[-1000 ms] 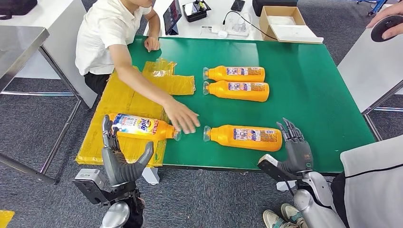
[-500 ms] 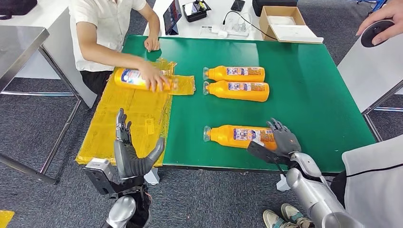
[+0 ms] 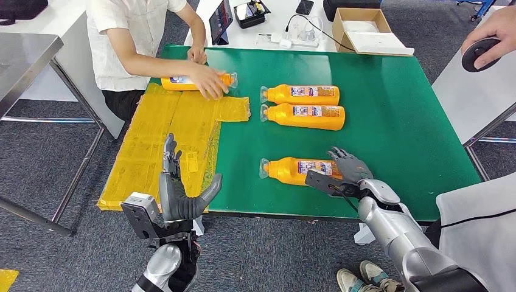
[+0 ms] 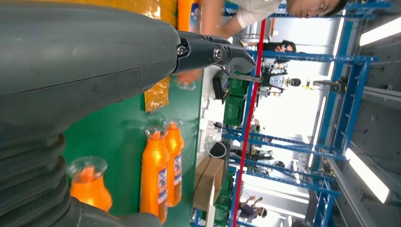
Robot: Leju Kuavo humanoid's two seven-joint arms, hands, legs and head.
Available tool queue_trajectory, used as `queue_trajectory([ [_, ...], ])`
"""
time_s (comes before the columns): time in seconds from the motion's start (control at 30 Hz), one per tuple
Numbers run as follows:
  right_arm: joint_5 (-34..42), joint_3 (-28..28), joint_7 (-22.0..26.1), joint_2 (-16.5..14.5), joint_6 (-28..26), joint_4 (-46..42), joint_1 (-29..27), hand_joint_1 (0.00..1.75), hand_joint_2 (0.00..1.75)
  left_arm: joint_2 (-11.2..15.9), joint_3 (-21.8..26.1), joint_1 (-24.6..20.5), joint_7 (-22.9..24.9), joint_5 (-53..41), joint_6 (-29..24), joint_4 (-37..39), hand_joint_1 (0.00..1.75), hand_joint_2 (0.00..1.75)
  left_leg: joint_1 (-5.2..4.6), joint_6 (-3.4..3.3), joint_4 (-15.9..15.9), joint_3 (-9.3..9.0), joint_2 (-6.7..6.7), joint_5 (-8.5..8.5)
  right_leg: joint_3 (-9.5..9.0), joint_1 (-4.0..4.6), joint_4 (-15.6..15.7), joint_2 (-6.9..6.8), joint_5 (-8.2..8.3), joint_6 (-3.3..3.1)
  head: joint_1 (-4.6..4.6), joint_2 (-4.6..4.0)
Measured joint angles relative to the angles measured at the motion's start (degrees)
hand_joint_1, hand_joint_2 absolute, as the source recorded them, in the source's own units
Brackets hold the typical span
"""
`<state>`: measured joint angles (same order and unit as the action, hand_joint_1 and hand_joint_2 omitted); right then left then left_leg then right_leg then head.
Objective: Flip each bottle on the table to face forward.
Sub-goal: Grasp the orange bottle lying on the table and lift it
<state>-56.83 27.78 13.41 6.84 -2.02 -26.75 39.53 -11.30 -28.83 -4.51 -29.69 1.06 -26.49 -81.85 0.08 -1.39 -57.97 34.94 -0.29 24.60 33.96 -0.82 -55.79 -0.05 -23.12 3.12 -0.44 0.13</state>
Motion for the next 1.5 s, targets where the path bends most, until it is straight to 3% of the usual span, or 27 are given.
queue_trajectory([
  [0.37,1.86,0.93,0.39,-0.25,2.87,0.8,0.88,1.75,1.75,0.0,-0.43,-0.57,0.24,-0.01,0.35,0.74,0.0,1.75,0.01,0.0,0.0,-0.05,0.01,0.0,-0.03,0.01,0.0,0.01,0.0,0.0,-0.01,0.0],
  [0.5,3.53,2.63,-5.19,0.14,9.79,3.0,3.3,1.75,1.75,0.0,-0.62,-0.96,0.77,-0.16,0.94,2.42,0.0,1.75,0.01,0.0,0.0,-0.28,-0.02,0.01,-0.22,0.0,0.02,-0.01,-0.02,-0.02,0.01,0.0],
  [0.7,6.2,2.92,-6.74,0.05,11.01,3.84,3.73,1.75,1.75,0.0,-0.67,-1.49,1.39,0.46,1.59,3.65,0.0,1.75,0.0,-0.01,0.0,-0.55,-0.03,0.02,-0.51,0.0,0.04,-0.01,-0.02,-0.02,0.01,0.0],
  [0.77,8.7,2.5,-5.28,-0.08,10.9,3.9,3.52,1.75,1.75,0.0,-0.65,-1.51,3.46,3.47,3.93,3.82,0.0,1.75,0.0,-0.01,0.0,-0.63,-0.03,0.02,-0.61,0.0,0.04,-0.01,-0.02,-0.02,0.01,0.0],
  [0.9,16.5,-0.01,3.64,-0.52,8.92,2.73,1.29,1.75,1.75,-0.15,-0.57,-0.87,10.61,12.38,7.93,4.5,0.0,1.75,0.0,0.0,0.0,-0.67,0.02,0.04,-0.68,0.01,0.04,0.02,-0.01,-0.01,0.02,0.0],
  [1.1,24.28,-2.15,10.21,-2.37,4.47,-6.3,-6.13,1.75,1.75,-0.66,-0.63,0.9,13.67,19.37,9.32,8.62,0.0,1.75,0.07,0.03,0.0,-0.53,0.03,0.05,-0.51,0.06,0.01,0.03,-0.03,-0.03,0.01,0.0],
  [1.27,27.0,-2.1,10.6,-3.35,3.79,-14.95,-11.35,1.75,1.75,-0.55,-1.13,2.26,13.91,21.64,10.64,10.13,0.0,1.75,0.08,0.04,0.0,-0.19,-0.06,0.03,-0.18,0.06,-0.02,0.0,-0.03,-0.04,0.01,0.0],
  [1.5,28.63,-1.93,11.9,-3.33,3.55,-19.74,-13.56,1.69,1.75,-0.1,-1.49,2.48,14.06,22.16,10.93,10.43,0.0,1.75,-0.01,0.01,0.0,-0.06,-0.08,0.02,-0.1,-0.02,-0.01,-0.01,-0.02,-0.02,0.03,0.0],
])
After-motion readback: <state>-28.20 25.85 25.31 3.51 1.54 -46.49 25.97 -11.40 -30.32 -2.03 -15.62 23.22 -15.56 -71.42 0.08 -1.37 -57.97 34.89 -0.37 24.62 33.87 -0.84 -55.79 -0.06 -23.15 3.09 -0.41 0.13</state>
